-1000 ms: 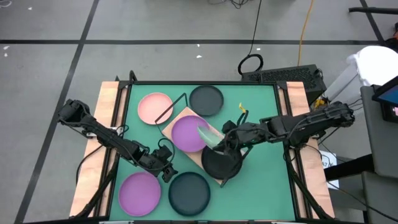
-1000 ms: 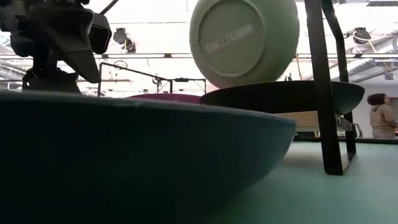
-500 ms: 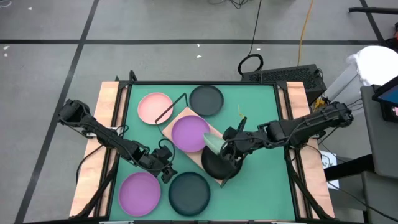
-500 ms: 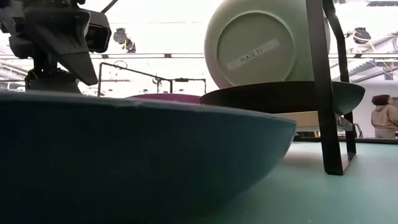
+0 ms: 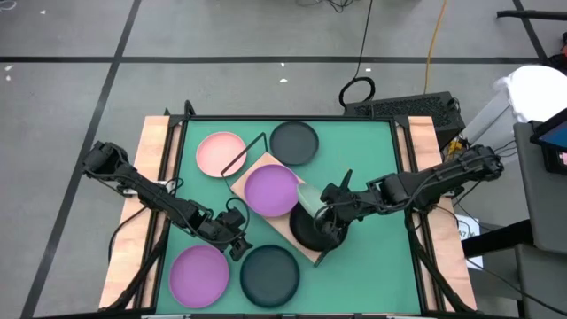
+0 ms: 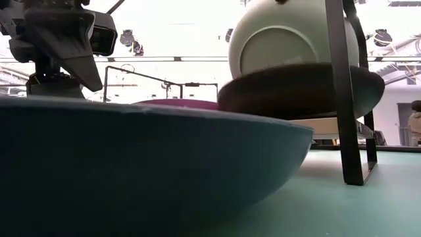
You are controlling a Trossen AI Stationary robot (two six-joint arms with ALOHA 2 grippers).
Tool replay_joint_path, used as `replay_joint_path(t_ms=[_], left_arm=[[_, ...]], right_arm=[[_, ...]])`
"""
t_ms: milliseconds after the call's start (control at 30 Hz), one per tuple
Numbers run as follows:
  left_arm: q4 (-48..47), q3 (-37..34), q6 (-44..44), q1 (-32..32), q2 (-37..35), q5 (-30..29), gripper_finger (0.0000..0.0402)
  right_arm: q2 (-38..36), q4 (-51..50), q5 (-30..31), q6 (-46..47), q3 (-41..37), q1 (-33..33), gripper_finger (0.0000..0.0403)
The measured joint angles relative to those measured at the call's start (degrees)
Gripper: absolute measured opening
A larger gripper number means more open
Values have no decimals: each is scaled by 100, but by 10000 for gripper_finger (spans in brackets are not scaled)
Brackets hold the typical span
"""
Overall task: Place and stack plates onto a shelf
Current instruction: Stack the green plate on the black plate on the shelf
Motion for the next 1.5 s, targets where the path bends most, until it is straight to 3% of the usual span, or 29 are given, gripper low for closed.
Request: replay_joint_path(t_ms=[733, 933, 1067, 1167, 1367, 1500], left_arm=[[-74, 0, -9, 0, 0, -1, 285], [-74, 0, -42, -11, 0, 6, 285], [-74, 0, -40, -15, 0, 22, 285], [-74, 0, -20, -15, 0, 40, 285], [-107, 0, 42, -15, 0, 51, 285], [-111, 0, 56, -15, 0, 51, 285]], right_arm=[[-57, 294, -465, -208, -1, 6, 66], [-548, 94, -3, 279, -4, 82, 62], [-1076, -332, 593, 556, -4, 407, 51], [-1285, -852, 592, 755, -2, 786, 39], [-1142, -2049, 575, 1291, -8, 1627, 3], [-989, -2040, 704, 1595, -418, 1868, 5]])
